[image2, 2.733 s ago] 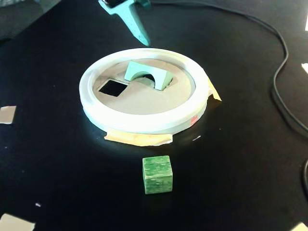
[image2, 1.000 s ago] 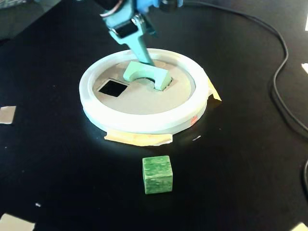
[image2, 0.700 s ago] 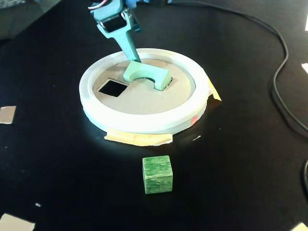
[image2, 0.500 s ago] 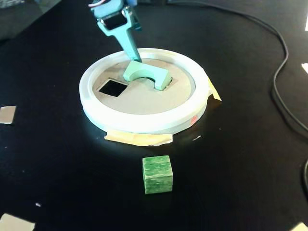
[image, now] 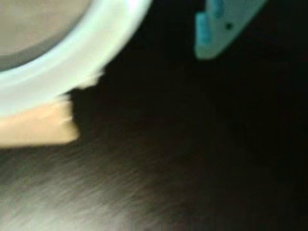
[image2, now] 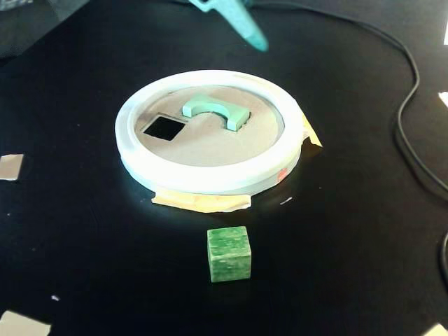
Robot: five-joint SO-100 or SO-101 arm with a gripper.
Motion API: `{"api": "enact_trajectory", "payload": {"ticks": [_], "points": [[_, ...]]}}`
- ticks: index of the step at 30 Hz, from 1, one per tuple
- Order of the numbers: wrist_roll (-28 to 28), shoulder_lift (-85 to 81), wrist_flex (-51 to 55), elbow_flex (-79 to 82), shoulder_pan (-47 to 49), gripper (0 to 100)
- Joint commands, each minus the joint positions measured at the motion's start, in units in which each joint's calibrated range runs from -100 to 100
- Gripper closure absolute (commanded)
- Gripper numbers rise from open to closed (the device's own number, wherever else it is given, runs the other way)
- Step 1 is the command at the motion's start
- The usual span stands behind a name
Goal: Pick up the U shape block and drop it in corresponding U shaped hole
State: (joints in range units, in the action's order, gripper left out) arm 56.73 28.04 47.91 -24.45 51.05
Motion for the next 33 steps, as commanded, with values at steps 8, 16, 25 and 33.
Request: {"api": "enact_trajectory", "payload": {"ticks": [8, 16, 25, 33], "points": [[-33.8, -8.4, 13.5, 3.8, -16.7, 0], [-53.0, -20.1, 43.3, 9.6, -37.6, 0], [-55.3, -42.7, 52.1, 13.2, -50.1, 0], [-55.6, -71.3, 50.5, 44.4, -50.1, 0]]}}
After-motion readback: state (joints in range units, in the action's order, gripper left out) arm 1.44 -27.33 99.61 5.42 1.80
